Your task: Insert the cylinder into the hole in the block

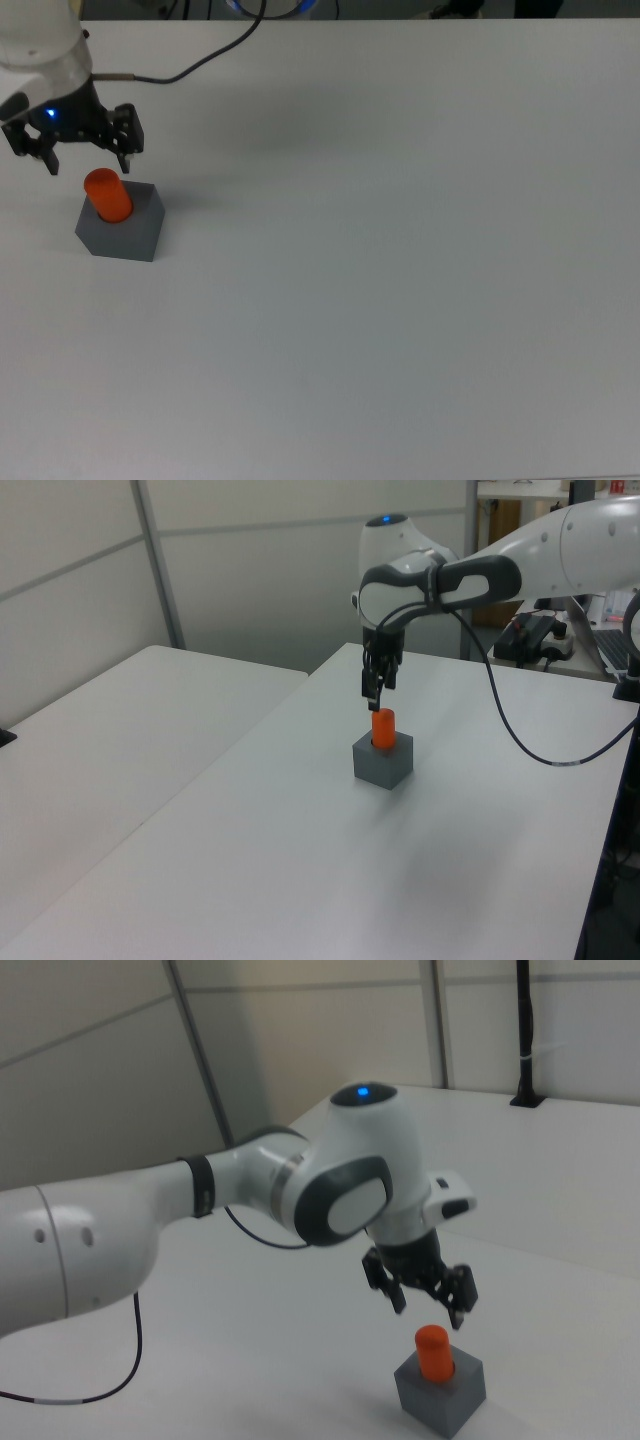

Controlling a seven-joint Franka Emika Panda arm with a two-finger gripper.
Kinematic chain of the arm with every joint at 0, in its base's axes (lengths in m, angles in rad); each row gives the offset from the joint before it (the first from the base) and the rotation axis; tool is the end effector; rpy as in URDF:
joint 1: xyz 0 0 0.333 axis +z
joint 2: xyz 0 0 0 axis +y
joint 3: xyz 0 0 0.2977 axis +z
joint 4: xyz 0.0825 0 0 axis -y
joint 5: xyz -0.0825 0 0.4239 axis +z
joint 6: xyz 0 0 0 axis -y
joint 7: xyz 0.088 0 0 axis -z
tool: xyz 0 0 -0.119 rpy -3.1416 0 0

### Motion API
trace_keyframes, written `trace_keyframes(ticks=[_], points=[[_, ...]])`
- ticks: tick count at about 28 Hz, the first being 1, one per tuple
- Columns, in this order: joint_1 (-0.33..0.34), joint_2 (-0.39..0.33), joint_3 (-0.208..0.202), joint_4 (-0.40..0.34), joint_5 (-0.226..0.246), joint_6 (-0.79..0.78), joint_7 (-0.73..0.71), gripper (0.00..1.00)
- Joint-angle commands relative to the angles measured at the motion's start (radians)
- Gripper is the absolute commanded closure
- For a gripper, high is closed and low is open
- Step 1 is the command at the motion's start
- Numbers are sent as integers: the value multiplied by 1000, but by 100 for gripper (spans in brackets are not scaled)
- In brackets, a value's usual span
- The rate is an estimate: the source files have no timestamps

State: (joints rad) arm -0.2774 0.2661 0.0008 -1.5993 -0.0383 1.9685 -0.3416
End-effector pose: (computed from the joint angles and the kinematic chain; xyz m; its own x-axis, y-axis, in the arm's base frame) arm 0.6603 -0.1905 0.4451 0.9932 0.0805 0.0845 0.0748 -0.9948 0.0687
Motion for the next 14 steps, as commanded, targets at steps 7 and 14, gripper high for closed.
trace_keyframes(ticks=[7,14], points=[[9,-84,-8,110,9,-221,-1,0],[20,-88,-2,125,8,-252,-5,0]])
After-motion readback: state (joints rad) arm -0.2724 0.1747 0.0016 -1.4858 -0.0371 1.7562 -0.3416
